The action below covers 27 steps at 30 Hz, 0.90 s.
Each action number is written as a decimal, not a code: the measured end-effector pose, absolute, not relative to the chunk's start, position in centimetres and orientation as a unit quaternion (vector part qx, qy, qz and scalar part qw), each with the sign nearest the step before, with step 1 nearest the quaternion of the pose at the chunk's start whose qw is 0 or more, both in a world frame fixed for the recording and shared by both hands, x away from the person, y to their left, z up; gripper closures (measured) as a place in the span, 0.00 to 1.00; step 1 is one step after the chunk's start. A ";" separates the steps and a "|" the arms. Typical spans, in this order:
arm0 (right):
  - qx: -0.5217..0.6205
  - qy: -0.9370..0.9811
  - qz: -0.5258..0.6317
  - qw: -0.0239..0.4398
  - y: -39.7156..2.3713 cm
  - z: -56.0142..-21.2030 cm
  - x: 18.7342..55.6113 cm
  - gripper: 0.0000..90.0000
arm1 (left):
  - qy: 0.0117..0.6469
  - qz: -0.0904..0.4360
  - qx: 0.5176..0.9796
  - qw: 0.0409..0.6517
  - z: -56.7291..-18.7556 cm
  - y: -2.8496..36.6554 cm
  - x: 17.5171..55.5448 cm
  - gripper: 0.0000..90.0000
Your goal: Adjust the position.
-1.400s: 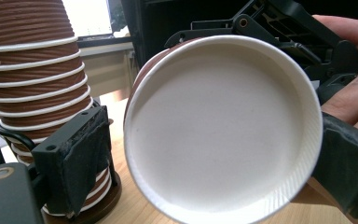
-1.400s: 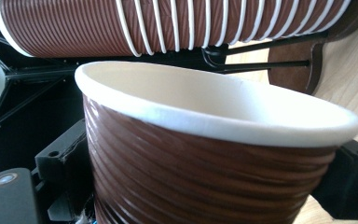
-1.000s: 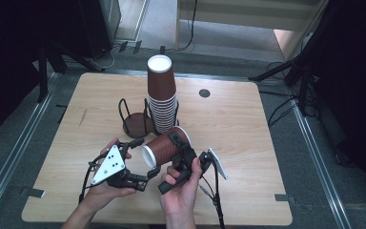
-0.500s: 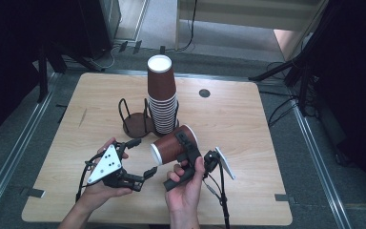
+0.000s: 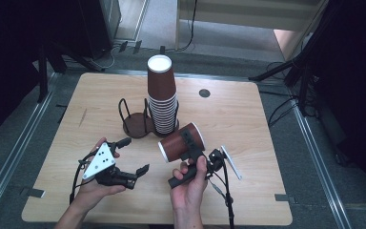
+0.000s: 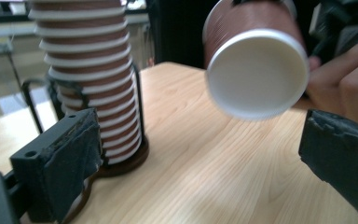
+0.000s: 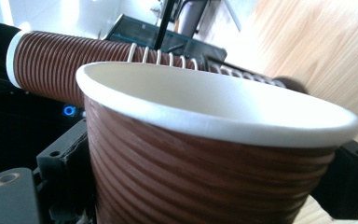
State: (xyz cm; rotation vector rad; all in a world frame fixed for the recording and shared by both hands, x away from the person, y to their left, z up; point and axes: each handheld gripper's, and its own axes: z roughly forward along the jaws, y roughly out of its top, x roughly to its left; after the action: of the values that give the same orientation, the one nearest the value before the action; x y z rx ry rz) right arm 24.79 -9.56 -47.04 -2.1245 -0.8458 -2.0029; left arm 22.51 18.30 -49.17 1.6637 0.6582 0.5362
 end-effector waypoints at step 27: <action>-0.649 -0.368 -0.656 -0.115 -11.9 -45.9 25.2 0.12 | 0.398 0.233 0.702 0.543 -53.1 25.6 22.6 0.00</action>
State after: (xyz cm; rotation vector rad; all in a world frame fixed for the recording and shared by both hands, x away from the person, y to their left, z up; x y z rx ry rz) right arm 25.20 -11.86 -45.91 -2.2015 -1.2487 -2.2282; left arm 22.62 25.62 -53.06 1.6658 0.9461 0.5542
